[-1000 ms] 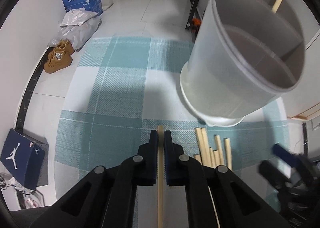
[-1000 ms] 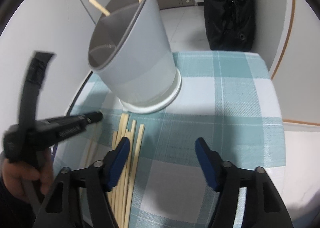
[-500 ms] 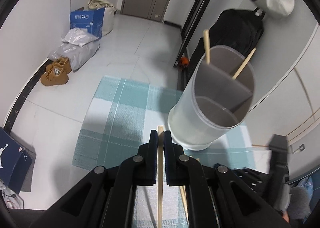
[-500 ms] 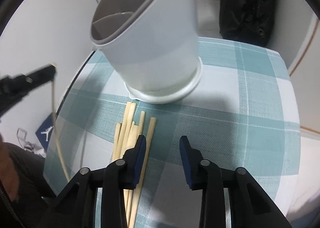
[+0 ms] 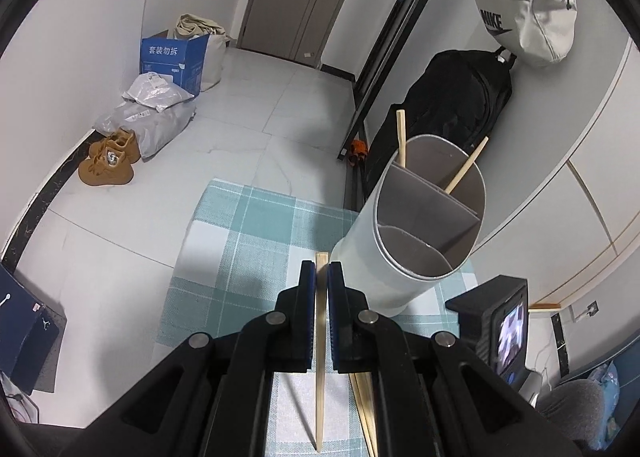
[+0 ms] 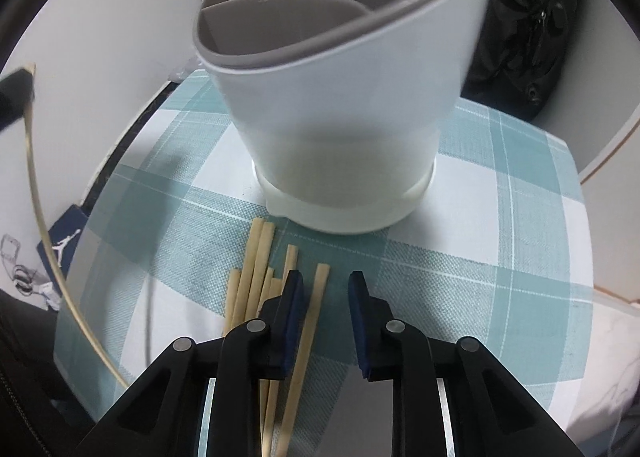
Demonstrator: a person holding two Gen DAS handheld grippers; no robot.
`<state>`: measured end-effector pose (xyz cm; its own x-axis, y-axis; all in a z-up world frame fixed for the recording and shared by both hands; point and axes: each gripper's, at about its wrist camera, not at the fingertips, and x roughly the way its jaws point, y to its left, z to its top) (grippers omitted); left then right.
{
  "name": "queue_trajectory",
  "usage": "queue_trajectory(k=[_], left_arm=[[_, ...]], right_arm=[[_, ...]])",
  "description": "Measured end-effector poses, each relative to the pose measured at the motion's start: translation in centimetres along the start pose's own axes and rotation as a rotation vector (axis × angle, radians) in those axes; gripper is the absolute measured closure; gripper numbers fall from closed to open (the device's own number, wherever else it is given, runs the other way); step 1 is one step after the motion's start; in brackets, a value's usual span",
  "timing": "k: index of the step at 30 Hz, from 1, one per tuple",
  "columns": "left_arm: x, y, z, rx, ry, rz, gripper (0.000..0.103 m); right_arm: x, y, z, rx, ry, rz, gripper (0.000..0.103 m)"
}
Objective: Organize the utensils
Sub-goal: 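Close the left tool on a chopstick while the right tool grasps another, then raise both held chopsticks and carry them above the utensil holder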
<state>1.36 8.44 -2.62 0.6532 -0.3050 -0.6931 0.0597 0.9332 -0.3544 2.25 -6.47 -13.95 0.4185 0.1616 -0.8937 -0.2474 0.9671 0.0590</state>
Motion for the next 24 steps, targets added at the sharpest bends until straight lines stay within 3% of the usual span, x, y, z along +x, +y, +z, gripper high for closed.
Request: queue_trajectory(k=[3, 7, 12, 18, 24], left_arm=[[-0.3, 0.1, 0.0, -0.006, -0.006, -0.001, 0.101], [-0.4, 0.2, -0.1, -0.002, -0.015, 0.005, 0.101], [-0.4, 0.2, -0.2, 0.007, -0.010, 0.004, 0.101], [-0.5, -0.4, -0.3, 0.030, -0.018, 0.004, 0.101], [-0.3, -1.4, -0.8, 0.076, -0.007, -0.012, 0.101]], right_arm=[[0.3, 0.0, -0.1, -0.010, -0.014, -0.030, 0.084], [0.2, 0.8, -0.6, -0.006, -0.030, -0.062, 0.096], [0.4, 0.9, -0.4, -0.012, -0.037, -0.069, 0.098], [-2.2, -1.3, -1.0, 0.049, -0.083, -0.028, 0.098], [-5.8, -3.1, -1.4, 0.135, -0.175, 0.066, 0.098]])
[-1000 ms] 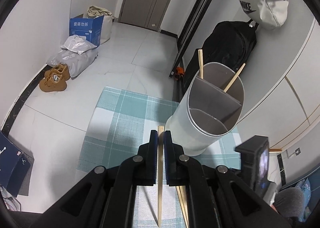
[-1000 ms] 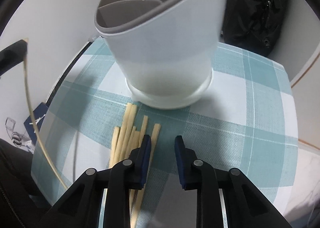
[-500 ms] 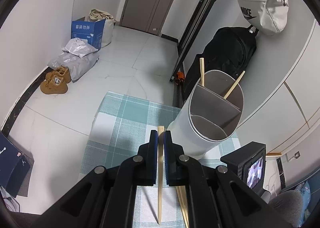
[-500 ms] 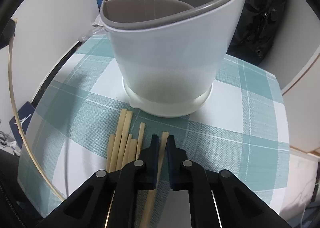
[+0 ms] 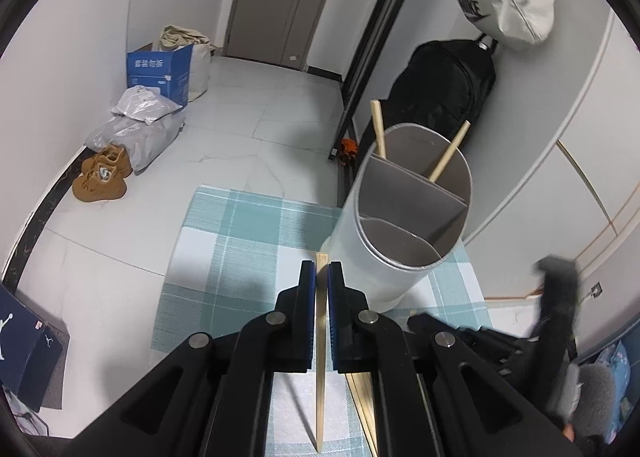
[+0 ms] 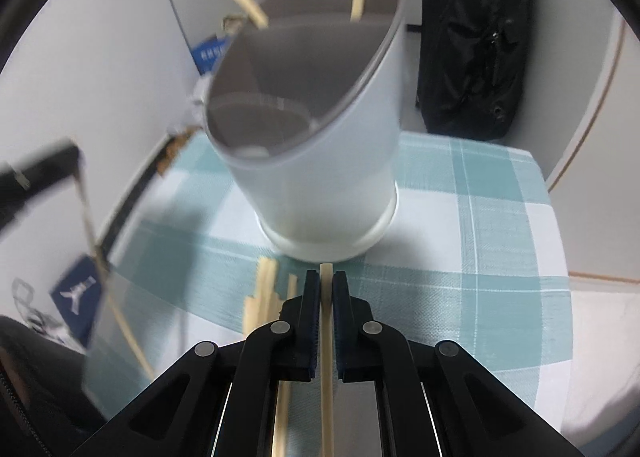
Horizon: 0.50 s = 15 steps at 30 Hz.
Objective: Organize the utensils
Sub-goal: 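Raise both held chopsticks and carry them above the utensil holder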
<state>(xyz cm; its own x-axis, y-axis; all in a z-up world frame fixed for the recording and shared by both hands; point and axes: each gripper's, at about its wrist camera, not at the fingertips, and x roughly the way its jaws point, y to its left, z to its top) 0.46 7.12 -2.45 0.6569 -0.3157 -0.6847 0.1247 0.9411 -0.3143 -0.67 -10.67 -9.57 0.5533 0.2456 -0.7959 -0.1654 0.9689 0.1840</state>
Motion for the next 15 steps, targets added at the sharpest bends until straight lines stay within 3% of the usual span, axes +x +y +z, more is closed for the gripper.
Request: queue_trajectory(k=[15], left_arm=[[-1.2, -1.8, -0.4, 0.069, -0.029, -0.035, 0.101]], right_arm=[[-6.4, 0.3, 1.4, 0.089, -0.167, 0.156, 0.098]])
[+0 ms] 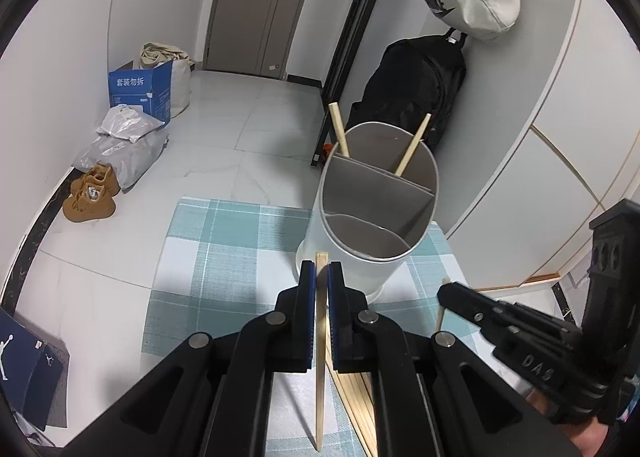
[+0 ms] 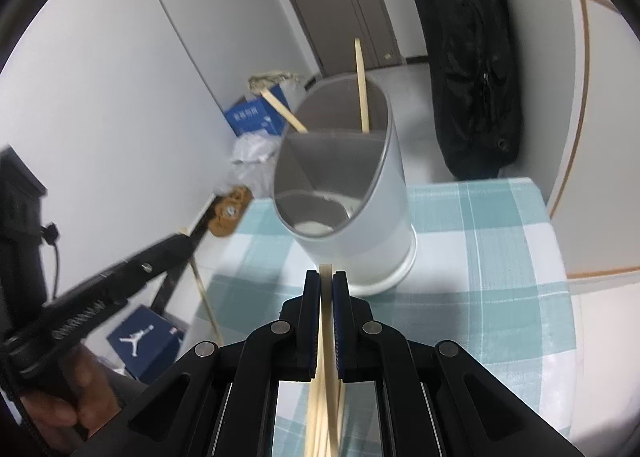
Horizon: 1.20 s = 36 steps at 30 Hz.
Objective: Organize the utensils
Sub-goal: 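Raise both held chopsticks and carry them above the utensil holder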
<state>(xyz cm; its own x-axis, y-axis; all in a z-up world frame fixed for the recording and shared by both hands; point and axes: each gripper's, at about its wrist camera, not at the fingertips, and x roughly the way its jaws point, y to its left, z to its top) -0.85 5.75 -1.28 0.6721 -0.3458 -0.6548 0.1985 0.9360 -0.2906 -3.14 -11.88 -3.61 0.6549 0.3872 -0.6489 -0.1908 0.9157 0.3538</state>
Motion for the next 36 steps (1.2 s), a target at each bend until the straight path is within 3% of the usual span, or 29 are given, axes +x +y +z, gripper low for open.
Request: queue_trajectory(k=[19, 36], left_arm=[[-3.1, -4.3, 2.3, 0.093, -0.079, -0.034, 0.101], [-3.1, -5.4, 11.3, 0.053, -0.184, -0.045, 0.101]], right_arm=[[-6.2, 0.0, 2.8, -0.032, -0.208, 0.052, 0.098], [-8.7, -1.5, 11.5, 0.024, -0.327, 0.068, 0.098]])
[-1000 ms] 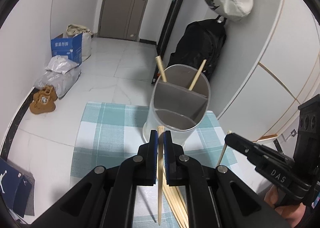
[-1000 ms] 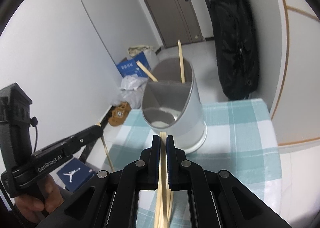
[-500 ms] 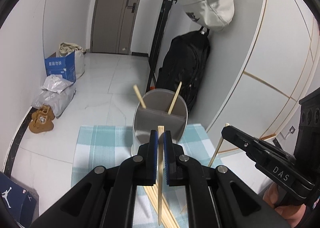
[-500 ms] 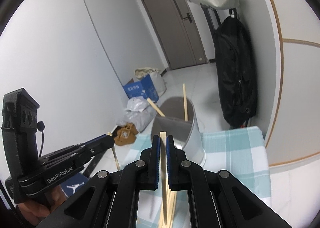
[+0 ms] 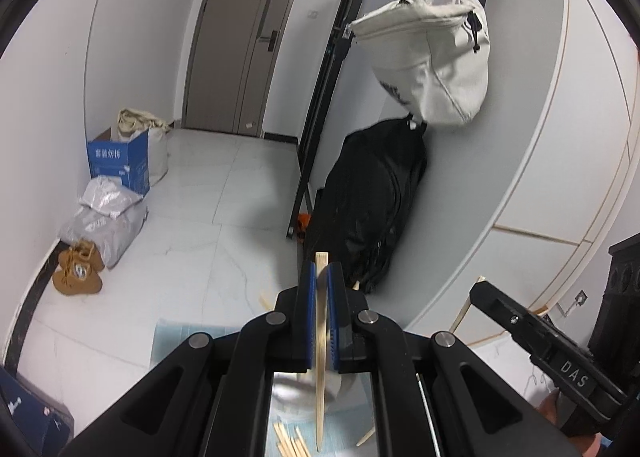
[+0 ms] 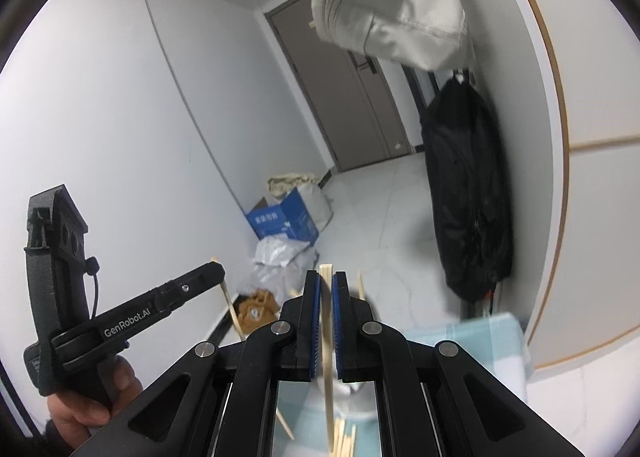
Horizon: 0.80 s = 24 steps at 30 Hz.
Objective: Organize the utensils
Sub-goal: 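Raise both held chopsticks and carry them above the utensil holder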
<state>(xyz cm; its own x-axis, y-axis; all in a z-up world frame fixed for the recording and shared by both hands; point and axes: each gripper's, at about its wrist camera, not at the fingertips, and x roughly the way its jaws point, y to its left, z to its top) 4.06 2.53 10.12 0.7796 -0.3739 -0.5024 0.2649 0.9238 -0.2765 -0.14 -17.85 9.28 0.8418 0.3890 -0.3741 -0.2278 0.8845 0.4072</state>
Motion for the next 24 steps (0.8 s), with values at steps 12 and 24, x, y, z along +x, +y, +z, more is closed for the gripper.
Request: queue_trajectory(k=[12, 24], left_arm=[[2.1, -0.3, 4.7, -0.042, -0.133, 0.025, 0.101], [6.8, 0.6, 3.7, -0.049, -0.131, 0.048, 0.101]], right_arm=[[2.8, -0.5, 6.5, -0.001, -0.099, -0.017, 0.098], [6.6, -1.4, 6.0, -0.044, -0.119, -0.078, 0.098]])
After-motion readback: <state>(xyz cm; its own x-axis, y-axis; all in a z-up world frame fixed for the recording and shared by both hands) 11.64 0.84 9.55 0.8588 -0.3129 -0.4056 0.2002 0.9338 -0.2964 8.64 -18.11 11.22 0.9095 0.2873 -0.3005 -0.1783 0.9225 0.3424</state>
